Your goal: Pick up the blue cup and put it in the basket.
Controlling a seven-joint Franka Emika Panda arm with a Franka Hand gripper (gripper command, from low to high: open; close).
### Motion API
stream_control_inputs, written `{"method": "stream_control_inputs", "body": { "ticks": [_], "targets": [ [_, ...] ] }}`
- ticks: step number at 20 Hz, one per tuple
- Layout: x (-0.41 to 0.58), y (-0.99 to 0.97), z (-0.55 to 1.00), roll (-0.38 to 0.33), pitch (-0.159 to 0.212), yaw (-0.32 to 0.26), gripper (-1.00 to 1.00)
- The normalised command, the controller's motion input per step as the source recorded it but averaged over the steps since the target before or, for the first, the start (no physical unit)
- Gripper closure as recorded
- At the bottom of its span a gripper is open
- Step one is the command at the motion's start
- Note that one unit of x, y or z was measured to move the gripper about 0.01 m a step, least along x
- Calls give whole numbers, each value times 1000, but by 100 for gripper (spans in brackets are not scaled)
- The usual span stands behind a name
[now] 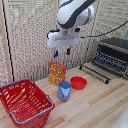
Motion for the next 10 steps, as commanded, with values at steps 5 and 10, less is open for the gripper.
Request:
{"method": "stream_control_inputs", "body": {
  "ticks": [5,10],
  "targets": [
    [-723,-62,-318,-32,0,-72,-100],
    [-809,-99,-373,-18,0,-95,-100]
  ]
}}
